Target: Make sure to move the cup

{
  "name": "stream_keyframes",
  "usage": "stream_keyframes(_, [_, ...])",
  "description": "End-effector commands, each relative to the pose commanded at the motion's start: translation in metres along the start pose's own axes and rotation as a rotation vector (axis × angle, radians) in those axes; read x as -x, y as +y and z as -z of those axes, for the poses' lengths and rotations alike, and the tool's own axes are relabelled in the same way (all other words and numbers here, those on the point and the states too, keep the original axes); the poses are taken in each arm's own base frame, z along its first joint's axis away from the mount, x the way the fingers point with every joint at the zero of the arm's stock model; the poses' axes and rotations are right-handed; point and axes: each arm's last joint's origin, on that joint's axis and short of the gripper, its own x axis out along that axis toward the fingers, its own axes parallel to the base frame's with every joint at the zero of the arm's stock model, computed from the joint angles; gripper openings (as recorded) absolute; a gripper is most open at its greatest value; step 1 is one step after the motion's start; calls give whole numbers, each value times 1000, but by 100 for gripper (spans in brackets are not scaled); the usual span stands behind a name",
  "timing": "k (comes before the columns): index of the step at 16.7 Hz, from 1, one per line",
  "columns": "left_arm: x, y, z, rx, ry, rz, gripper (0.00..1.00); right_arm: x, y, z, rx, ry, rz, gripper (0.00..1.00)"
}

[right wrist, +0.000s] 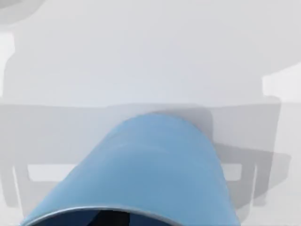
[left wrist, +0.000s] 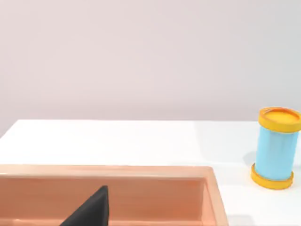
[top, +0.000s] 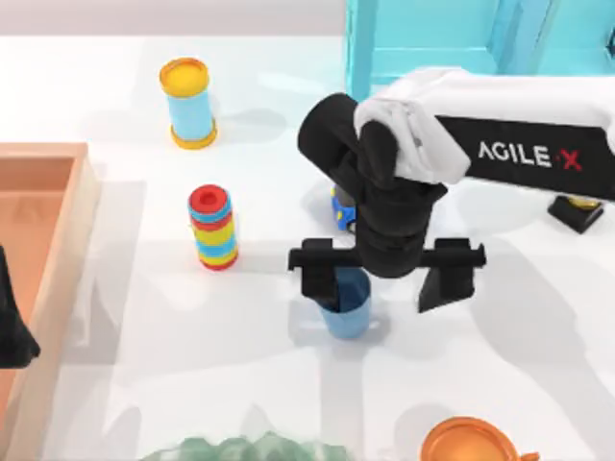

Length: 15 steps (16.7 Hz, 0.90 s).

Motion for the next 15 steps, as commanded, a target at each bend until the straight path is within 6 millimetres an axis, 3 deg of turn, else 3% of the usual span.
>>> stream_keyframes(9, [0, 0, 0, 0, 0, 0, 100, 0, 0, 0, 0, 0, 0, 2])
stream_keyframes(15, [0, 0, 0, 0, 0, 0, 100, 0, 0, 0, 0, 0, 0, 0])
